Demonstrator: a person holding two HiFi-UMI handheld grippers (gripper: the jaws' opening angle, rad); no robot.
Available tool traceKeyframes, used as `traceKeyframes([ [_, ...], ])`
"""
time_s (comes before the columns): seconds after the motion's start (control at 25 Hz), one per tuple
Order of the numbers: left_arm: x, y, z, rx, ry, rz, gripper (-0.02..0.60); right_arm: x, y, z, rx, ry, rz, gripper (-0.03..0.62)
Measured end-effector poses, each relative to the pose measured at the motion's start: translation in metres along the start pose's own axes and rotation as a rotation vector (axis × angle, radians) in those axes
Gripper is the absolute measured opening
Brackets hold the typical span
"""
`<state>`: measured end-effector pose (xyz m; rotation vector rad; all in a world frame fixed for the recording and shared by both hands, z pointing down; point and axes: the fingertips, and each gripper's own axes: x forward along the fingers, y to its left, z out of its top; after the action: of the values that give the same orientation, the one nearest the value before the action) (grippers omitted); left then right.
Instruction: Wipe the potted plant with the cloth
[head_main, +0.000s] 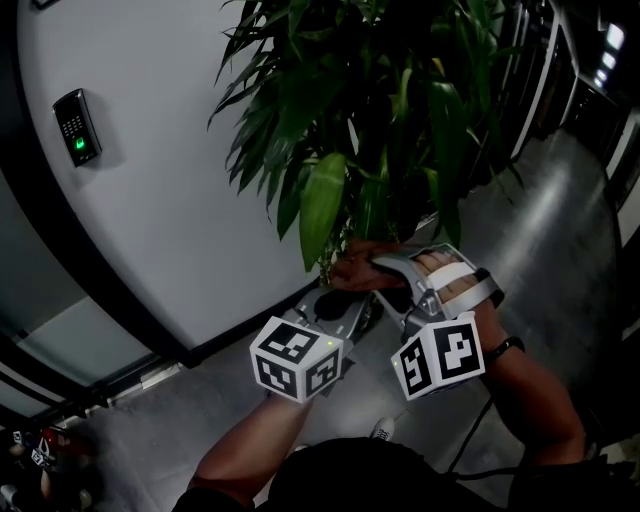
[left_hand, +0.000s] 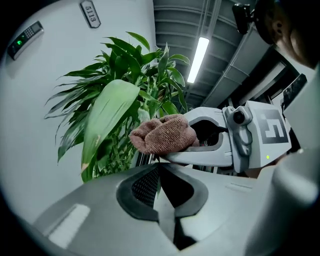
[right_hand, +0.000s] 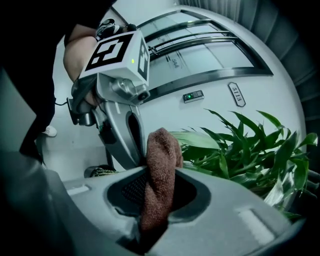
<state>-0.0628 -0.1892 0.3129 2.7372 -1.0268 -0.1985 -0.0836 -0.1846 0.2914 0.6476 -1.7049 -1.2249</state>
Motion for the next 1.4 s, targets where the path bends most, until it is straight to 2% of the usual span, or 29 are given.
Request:
traceKeyframes([
  [0.28, 0.0, 0.002, 0.0, 0.027, 0.008, 0.007, 0.017, -0.008, 0.008, 0.007, -0.001, -0.023, 0.012, 0.072],
  [0.48, -0.001, 0.001, 0.001, 0.022, 0.007, 0.003, 0.017, -0.018, -0.024, 0.009, 0.077, -0.055, -0.084, 0.072],
  [0.68, -0.001, 0.001, -0.001, 0.017, 0.011, 0.002, 0.017, -0.008, -0.073, -0.022, 0.198, -0.011, -0.188, 0.072],
  [0.88, -0.002, -0.002, -0.002, 0.018, 0.016, -0.004, 0.017, 0.016, -0.111, -0.051, 0.217, 0.044, -0.253, 0.071],
  [1.12, -0.002, -0.003, -0.002, 0.02, 0.015, 0.003, 0.017, 0.035, -0.121, -0.059, 0.193, 0.062, -0.228, 0.071],
  [1.4, -0.002, 0.004, -0.004, 0.004, 0.019, 0.016, 0.017, 0.042, -0.086, -0.045, 0.076, 0.059, -0.139, 0.071],
])
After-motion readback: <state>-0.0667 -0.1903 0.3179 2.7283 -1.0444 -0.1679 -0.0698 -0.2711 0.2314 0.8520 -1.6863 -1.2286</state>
